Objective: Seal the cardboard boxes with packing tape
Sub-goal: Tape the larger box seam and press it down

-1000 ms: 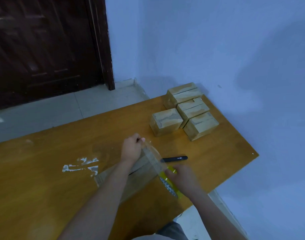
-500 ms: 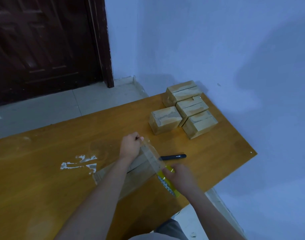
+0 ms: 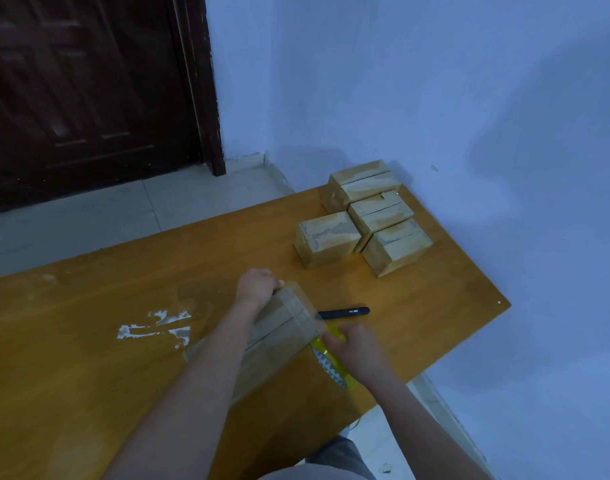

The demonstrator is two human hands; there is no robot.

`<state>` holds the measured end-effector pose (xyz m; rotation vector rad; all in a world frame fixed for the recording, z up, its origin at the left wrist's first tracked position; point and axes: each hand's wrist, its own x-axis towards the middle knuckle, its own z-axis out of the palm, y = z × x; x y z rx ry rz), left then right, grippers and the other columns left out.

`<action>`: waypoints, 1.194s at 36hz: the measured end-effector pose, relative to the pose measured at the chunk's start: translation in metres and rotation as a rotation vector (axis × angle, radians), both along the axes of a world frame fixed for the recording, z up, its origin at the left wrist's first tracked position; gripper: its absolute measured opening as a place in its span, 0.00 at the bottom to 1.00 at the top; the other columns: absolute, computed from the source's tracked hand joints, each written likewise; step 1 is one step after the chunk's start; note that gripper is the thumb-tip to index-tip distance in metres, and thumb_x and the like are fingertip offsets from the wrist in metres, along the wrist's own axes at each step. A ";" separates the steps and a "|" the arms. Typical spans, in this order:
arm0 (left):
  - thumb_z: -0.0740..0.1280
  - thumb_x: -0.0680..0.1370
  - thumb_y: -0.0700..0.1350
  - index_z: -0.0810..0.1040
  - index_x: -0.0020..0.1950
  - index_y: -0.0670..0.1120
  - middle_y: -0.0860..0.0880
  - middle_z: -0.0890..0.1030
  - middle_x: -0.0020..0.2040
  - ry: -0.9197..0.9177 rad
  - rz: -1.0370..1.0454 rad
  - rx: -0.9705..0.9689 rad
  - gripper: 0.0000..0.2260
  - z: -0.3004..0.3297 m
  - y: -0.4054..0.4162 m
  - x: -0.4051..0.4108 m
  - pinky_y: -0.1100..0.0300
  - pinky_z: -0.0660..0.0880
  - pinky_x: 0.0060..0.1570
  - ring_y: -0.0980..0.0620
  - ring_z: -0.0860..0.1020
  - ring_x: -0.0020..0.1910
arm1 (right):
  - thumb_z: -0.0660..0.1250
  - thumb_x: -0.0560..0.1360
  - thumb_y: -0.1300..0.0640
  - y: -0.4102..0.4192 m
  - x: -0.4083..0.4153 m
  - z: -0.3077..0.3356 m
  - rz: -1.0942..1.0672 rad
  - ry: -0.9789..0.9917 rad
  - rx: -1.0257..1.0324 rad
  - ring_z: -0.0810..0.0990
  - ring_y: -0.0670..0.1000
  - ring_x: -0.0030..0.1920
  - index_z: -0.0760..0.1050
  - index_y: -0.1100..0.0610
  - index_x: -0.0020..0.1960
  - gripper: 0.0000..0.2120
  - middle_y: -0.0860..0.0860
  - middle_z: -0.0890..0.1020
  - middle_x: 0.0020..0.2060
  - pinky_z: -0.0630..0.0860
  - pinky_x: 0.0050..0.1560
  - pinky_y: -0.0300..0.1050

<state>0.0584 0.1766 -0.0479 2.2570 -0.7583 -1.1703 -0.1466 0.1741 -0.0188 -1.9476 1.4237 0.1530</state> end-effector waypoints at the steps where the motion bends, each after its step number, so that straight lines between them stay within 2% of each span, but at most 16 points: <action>1: 0.63 0.80 0.48 0.79 0.51 0.40 0.44 0.79 0.50 -0.024 -0.067 0.061 0.12 0.003 0.000 0.001 0.55 0.72 0.50 0.45 0.77 0.53 | 0.63 0.77 0.47 -0.001 0.000 0.000 -0.006 0.000 0.004 0.60 0.45 0.25 0.59 0.54 0.31 0.21 0.47 0.61 0.25 0.55 0.27 0.39; 3: 0.60 0.81 0.49 0.77 0.48 0.41 0.46 0.77 0.47 -0.066 -0.162 0.154 0.13 0.006 -0.001 0.002 0.56 0.72 0.48 0.45 0.77 0.53 | 0.63 0.77 0.48 -0.001 0.001 -0.001 -0.011 -0.008 0.011 0.60 0.44 0.25 0.59 0.54 0.30 0.22 0.47 0.61 0.25 0.55 0.26 0.39; 7: 0.59 0.81 0.49 0.72 0.38 0.44 0.49 0.72 0.38 -0.054 -0.140 0.222 0.14 0.008 -0.001 0.003 0.61 0.68 0.37 0.51 0.73 0.38 | 0.63 0.77 0.49 0.001 0.000 -0.002 -0.019 -0.034 0.018 0.61 0.44 0.24 0.60 0.54 0.29 0.21 0.47 0.62 0.25 0.55 0.25 0.37; 12: 0.61 0.80 0.47 0.76 0.41 0.42 0.44 0.77 0.42 0.208 0.047 0.243 0.12 0.002 0.002 0.001 0.55 0.72 0.41 0.46 0.76 0.39 | 0.63 0.77 0.49 0.003 0.002 -0.002 -0.037 -0.045 0.033 0.62 0.45 0.26 0.60 0.54 0.31 0.20 0.47 0.63 0.26 0.57 0.27 0.39; 14: 0.60 0.80 0.47 0.76 0.40 0.42 0.44 0.77 0.42 0.211 0.056 0.232 0.12 0.000 0.003 -0.002 0.55 0.73 0.42 0.46 0.76 0.39 | 0.63 0.77 0.49 0.003 0.002 -0.003 -0.033 -0.045 0.032 0.62 0.45 0.26 0.60 0.53 0.31 0.20 0.47 0.62 0.26 0.57 0.27 0.39; 17: 0.58 0.80 0.45 0.73 0.43 0.42 0.46 0.73 0.40 0.059 0.075 0.202 0.10 0.000 0.004 -0.009 0.57 0.70 0.37 0.49 0.73 0.37 | 0.62 0.78 0.49 0.004 -0.001 -0.006 -0.029 -0.073 0.042 0.61 0.45 0.25 0.60 0.53 0.31 0.21 0.47 0.62 0.25 0.56 0.27 0.40; 19: 0.59 0.79 0.44 0.73 0.41 0.41 0.45 0.75 0.41 -0.047 0.091 0.167 0.10 -0.002 0.005 -0.011 0.57 0.72 0.41 0.47 0.74 0.40 | 0.62 0.78 0.49 0.005 -0.004 -0.010 -0.044 -0.104 0.046 0.60 0.45 0.25 0.59 0.54 0.31 0.21 0.48 0.61 0.26 0.56 0.28 0.42; 21: 0.60 0.78 0.44 0.78 0.46 0.40 0.43 0.79 0.45 -0.174 0.111 0.093 0.10 -0.002 0.004 -0.013 0.57 0.73 0.42 0.44 0.75 0.43 | 0.62 0.78 0.49 0.008 -0.005 -0.015 -0.063 -0.145 0.051 0.62 0.46 0.26 0.62 0.54 0.32 0.19 0.49 0.63 0.26 0.58 0.29 0.42; 24: 0.60 0.80 0.46 0.80 0.55 0.43 0.42 0.82 0.47 -0.332 0.152 -0.137 0.12 0.002 0.002 -0.011 0.58 0.72 0.39 0.44 0.79 0.43 | 0.61 0.79 0.49 0.014 -0.004 -0.019 -0.062 -0.232 0.078 0.67 0.47 0.28 0.67 0.55 0.34 0.17 0.51 0.69 0.28 0.63 0.31 0.42; 26: 0.59 0.81 0.46 0.79 0.57 0.41 0.42 0.82 0.47 -0.370 0.171 -0.326 0.12 0.005 0.001 -0.007 0.57 0.74 0.40 0.46 0.78 0.41 | 0.60 0.79 0.48 0.019 0.000 -0.018 -0.080 -0.308 0.103 0.66 0.46 0.28 0.65 0.54 0.33 0.18 0.49 0.68 0.28 0.62 0.31 0.41; 29: 0.61 0.81 0.43 0.78 0.58 0.41 0.43 0.81 0.51 -0.392 0.158 -0.516 0.11 0.008 0.003 -0.003 0.56 0.74 0.48 0.46 0.78 0.48 | 0.59 0.79 0.45 0.026 0.008 -0.015 -0.113 -0.423 0.131 0.65 0.45 0.29 0.65 0.53 0.34 0.19 0.48 0.66 0.28 0.62 0.34 0.43; 32: 0.62 0.80 0.42 0.79 0.56 0.41 0.44 0.81 0.51 -0.462 0.039 -0.560 0.09 0.007 0.013 -0.009 0.57 0.73 0.47 0.46 0.78 0.49 | 0.59 0.79 0.47 0.027 0.011 -0.017 -0.102 -0.471 0.181 0.68 0.46 0.32 0.71 0.56 0.39 0.15 0.49 0.68 0.32 0.64 0.36 0.43; 35: 0.65 0.77 0.38 0.81 0.49 0.41 0.44 0.79 0.43 -0.619 -0.106 -0.605 0.06 0.000 0.030 -0.023 0.58 0.67 0.42 0.42 0.77 0.46 | 0.61 0.79 0.55 0.027 0.007 -0.022 -0.140 -0.573 0.326 0.74 0.46 0.35 0.75 0.60 0.49 0.09 0.49 0.74 0.36 0.70 0.38 0.40; 37: 0.62 0.75 0.41 0.81 0.47 0.41 0.44 0.78 0.43 -0.696 -0.167 -0.617 0.09 -0.011 0.047 -0.032 0.54 0.69 0.43 0.41 0.76 0.45 | 0.63 0.78 0.58 0.026 0.003 -0.025 -0.157 -0.627 0.399 0.76 0.46 0.36 0.75 0.60 0.54 0.08 0.50 0.77 0.38 0.73 0.36 0.39; 40: 0.56 0.75 0.49 0.82 0.51 0.45 0.43 0.79 0.55 -0.738 -0.263 -0.542 0.17 -0.031 0.067 -0.044 0.44 0.75 0.52 0.39 0.76 0.56 | 0.63 0.78 0.59 0.026 0.001 -0.025 -0.158 -0.680 0.437 0.78 0.47 0.35 0.74 0.60 0.53 0.06 0.52 0.78 0.38 0.75 0.35 0.40; 43: 0.51 0.78 0.53 0.80 0.62 0.49 0.44 0.75 0.67 -0.737 -0.323 -0.421 0.22 -0.039 0.078 -0.050 0.42 0.69 0.62 0.41 0.70 0.69 | 0.62 0.79 0.58 0.027 0.000 -0.025 -0.135 -0.715 0.479 0.81 0.49 0.33 0.73 0.59 0.53 0.06 0.54 0.81 0.36 0.77 0.36 0.43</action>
